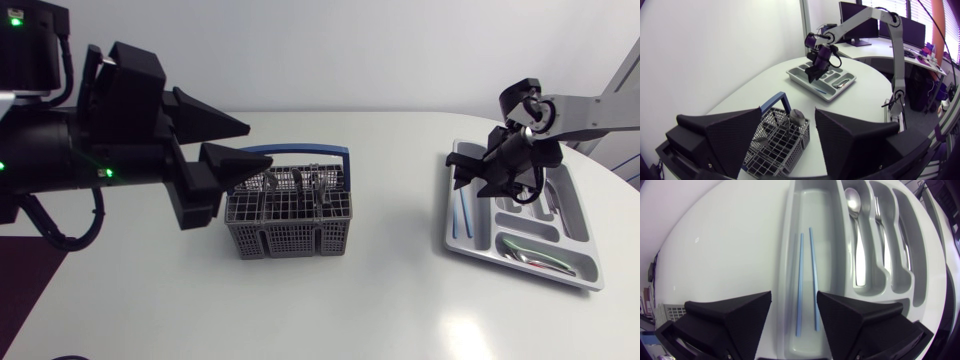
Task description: Unload the cutlery basket into the drawer organizer.
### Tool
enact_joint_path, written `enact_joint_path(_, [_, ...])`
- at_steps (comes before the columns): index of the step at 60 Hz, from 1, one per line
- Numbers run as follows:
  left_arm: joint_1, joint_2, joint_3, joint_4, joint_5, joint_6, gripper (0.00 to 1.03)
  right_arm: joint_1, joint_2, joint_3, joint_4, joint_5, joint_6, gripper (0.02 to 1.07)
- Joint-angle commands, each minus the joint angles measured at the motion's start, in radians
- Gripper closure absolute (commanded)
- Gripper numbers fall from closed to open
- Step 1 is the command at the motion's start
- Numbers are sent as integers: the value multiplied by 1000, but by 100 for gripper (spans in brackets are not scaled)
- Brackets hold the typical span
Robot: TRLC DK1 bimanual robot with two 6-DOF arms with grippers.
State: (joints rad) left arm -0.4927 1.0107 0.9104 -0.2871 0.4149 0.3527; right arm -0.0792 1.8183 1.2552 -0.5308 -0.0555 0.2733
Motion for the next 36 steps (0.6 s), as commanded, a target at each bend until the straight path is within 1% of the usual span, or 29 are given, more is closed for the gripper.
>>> enact_joint_path(1, [-60, 11, -30, 5, -51, 29, 9, 21, -105, -71, 29, 0, -57, 25])
enact_joint_path(5, [-118, 29, -25, 8, -113, 28, 9, 39, -168, -120, 61, -3, -102, 25])
enact_joint_path(12, [-187, 88, 13, 5, -211, 6, 9, 59, -284, -218, 138, 0, -148, 25])
enact_joint_path(15, [-224, 120, 44, 0, -268, -8, 9, 64, -344, -261, 164, 0, -158, 25])
enact_joint_path(17, [-245, 147, 67, -3, -306, -24, 9, 67, -375, -284, 180, -1, -167, 23])
enact_joint_path(21, [-274, 197, 119, -32, -349, -50, 9, 71, -435, -336, 216, 0, -172, 18])
enact_joint_path(26, [-313, 239, 176, -58, -419, -67, 9, 81, -481, -376, 242, 0, -178, 18])
enact_joint_path(31, [-342, 256, 208, -66, -487, -50, 9, 93, -496, -399, 246, -4, -207, 18])
enact_joint_path(36, [-337, 261, 243, -80, -496, -27, 9, 113, -502, -422, 247, -7, -255, 18])
